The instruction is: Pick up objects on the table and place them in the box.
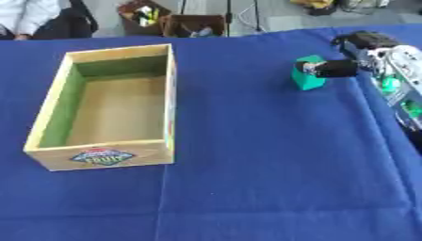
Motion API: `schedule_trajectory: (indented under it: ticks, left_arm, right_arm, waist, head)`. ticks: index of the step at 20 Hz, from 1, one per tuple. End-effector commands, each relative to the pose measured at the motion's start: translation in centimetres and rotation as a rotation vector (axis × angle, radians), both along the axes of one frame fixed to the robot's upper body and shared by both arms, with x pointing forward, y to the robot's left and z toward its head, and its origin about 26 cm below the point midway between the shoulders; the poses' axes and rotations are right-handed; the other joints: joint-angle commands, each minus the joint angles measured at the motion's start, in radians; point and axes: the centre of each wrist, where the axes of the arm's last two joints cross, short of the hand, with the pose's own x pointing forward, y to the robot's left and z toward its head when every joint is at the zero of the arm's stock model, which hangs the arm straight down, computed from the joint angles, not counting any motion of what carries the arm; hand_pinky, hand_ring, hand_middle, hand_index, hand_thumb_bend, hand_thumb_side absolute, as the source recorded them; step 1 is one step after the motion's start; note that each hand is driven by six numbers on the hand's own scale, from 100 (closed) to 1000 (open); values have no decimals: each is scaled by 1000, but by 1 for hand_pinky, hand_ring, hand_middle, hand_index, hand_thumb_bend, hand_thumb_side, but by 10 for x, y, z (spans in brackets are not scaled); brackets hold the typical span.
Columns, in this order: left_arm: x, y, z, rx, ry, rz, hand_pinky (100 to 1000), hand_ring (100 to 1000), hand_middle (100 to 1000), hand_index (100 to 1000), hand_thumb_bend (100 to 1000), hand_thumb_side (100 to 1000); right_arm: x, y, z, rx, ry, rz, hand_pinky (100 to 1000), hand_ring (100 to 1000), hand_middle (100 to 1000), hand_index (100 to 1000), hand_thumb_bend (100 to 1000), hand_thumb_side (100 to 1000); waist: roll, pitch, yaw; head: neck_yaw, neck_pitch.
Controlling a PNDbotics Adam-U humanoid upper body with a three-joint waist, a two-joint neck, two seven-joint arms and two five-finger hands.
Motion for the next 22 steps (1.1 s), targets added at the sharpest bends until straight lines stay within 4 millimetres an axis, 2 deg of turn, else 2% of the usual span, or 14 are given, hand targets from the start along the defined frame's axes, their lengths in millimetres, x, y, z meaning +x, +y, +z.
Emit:
schedule_trajectory:
  ticks: [1,12,13,16,18,19,20,22]
  left_arm:
    - [-3,0,8,18,-30,-6,610,737,813,875,100,1000]
    - [-3,-1,8,15,-33,-11,610,736,814,872,100,1000]
    - [-3,-1,8,14,-32,-12,611,735,815,867,100,1000]
    - [-2,-2,8,12,-31,-13,612,735,816,866,100,1000]
    - [-2,-2,8,11,-31,-13,613,735,816,866,100,1000]
    - [-2,-2,8,11,-31,-14,613,735,816,866,100,1000]
    - [-2,-2,8,12,-30,-14,614,735,816,866,100,1000]
    - [-2,-2,8,14,-29,-14,614,735,817,866,100,1000]
  right_arm:
    - [2,-9,9,-24,-47,-46,909,972,828,964,480,905]
    - [11,-15,-1,12,-41,-71,907,966,811,958,461,896]
    - [11,-15,-1,14,-42,-73,903,957,778,940,432,892]
    - [13,-13,-1,28,-71,-78,899,946,748,908,419,892]
    - [12,-11,1,35,-99,-74,892,931,716,855,371,878]
    - [12,-10,3,40,-117,-71,889,926,704,838,336,899]
    - [11,-10,5,43,-134,-69,886,921,688,813,290,849]
    - [10,-8,6,46,-162,-66,884,916,670,794,229,821]
  waist:
    - [-2,-17,2]
    - [3,-2,7]
    - [3,-1,7]
    - [5,5,9]
    - [5,6,10]
    - [5,6,10]
    - [5,6,9]
    - [5,5,8]
  head:
    - [-7,-16]
    - [-15,-27]
    - [-16,-28]
    - [-18,-32]
    - [-18,-31]
    - [-17,-29]
    - [-16,-28]
    - [-15,-26]
